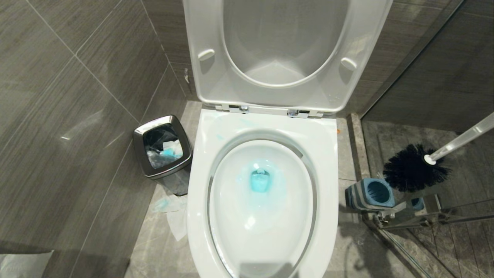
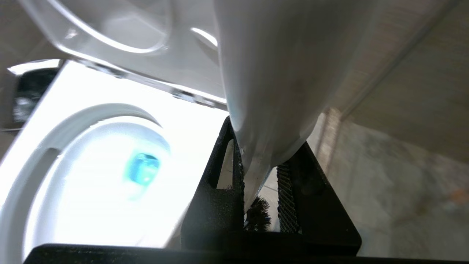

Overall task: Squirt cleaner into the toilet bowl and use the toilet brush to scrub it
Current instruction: Scrub the toilet bowl

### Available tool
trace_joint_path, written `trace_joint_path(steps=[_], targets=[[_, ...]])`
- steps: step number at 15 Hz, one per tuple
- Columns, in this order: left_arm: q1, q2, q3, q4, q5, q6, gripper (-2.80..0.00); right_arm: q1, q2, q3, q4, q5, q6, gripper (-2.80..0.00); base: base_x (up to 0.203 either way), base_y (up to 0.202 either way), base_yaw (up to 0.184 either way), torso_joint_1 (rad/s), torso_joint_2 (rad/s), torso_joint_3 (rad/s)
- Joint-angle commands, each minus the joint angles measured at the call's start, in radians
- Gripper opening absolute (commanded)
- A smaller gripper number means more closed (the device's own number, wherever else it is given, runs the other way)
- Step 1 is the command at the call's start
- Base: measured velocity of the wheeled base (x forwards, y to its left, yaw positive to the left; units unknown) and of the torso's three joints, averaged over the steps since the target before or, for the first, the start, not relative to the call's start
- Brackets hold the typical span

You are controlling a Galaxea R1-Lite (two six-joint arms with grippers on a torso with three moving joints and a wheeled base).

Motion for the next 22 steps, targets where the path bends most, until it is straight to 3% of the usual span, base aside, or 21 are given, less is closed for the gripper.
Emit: trace_joint_path(steps=[1, 4, 10, 14, 22], targets=[[0.0, 0.001, 0.0, 0.0, 0.0, 0.001, -2.8, 0.09, 0.087, -0.062, 0.003, -0.008, -0.021, -2.8, 0.0, 0.0, 0.0, 0.0, 0.0, 0.0], [0.0, 0.001, 0.0, 0.0, 0.0, 0.0, -2.8, 0.222, 0.159, -0.144, 0.006, -0.092, -0.059, -2.8, 0.0, 0.0, 0.0, 0.0, 0.0, 0.0], [0.0, 0.001, 0.0, 0.0, 0.0, 0.0, -2.8, 0.495, 0.28, -0.306, 0.036, -0.359, -0.122, -2.8, 0.0, 0.0, 0.0, 0.0, 0.0, 0.0], [0.0, 0.001, 0.001, 0.0, -0.001, 0.015, -2.8, 0.555, 0.309, -0.337, 0.031, -0.434, -0.144, -2.8, 0.0, 0.0, 0.0, 0.0, 0.0, 0.0], [0.0, 0.001, 0.001, 0.0, 0.002, 0.006, -2.8, 0.619, 0.332, -0.336, 0.021, -0.506, -0.145, -2.8, 0.0, 0.0, 0.0, 0.002, 0.0, 0.112]])
